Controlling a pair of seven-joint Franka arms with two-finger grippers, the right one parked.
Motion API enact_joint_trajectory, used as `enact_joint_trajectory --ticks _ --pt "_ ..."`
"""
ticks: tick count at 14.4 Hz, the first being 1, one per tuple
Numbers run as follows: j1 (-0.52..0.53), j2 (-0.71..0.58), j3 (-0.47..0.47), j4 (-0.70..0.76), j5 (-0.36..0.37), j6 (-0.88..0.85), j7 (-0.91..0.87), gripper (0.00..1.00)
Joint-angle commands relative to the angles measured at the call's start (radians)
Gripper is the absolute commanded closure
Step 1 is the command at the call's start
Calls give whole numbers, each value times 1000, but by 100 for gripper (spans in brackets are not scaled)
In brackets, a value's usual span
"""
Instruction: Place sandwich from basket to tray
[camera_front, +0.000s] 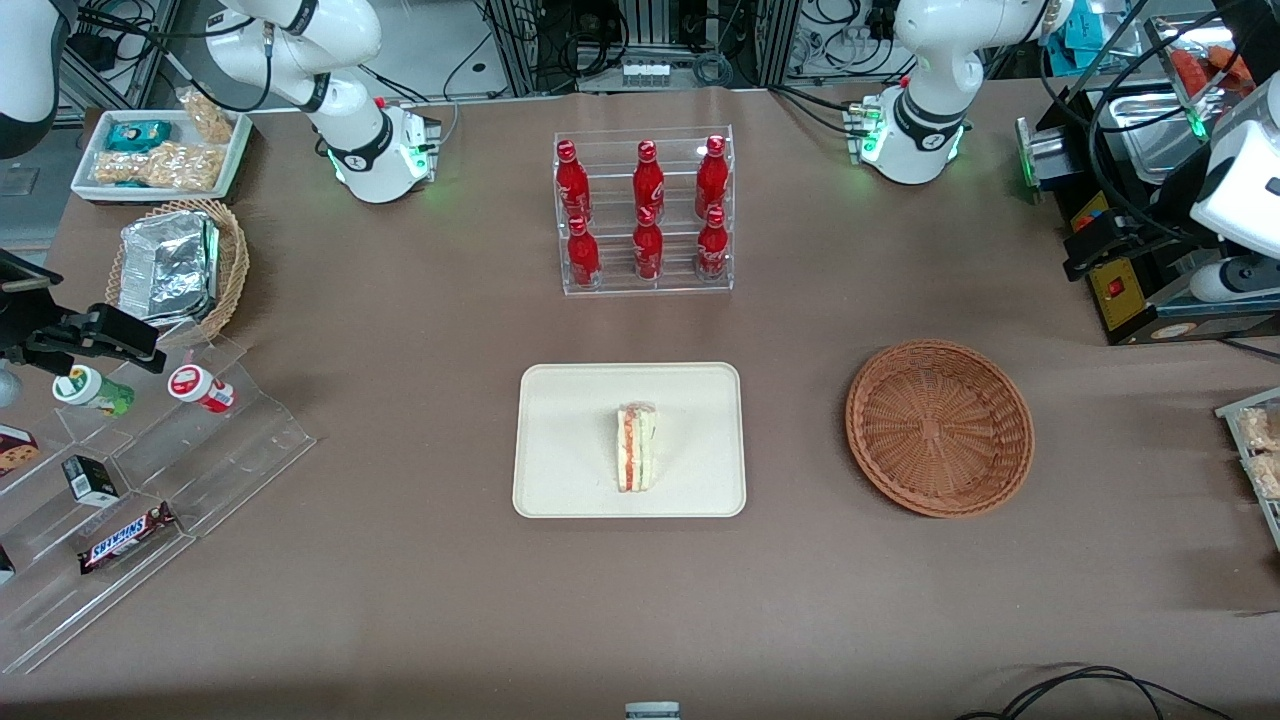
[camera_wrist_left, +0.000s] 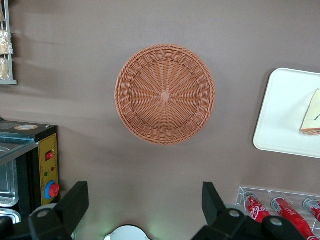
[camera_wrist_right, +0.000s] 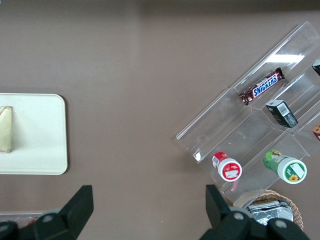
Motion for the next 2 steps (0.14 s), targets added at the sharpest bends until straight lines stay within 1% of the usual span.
enact_joint_trajectory --ticks 1,2 --pt "-7 -31 15 -25 -6 16 -6 0" --pt "-7 -29 15 -25 -6 16 -6 0"
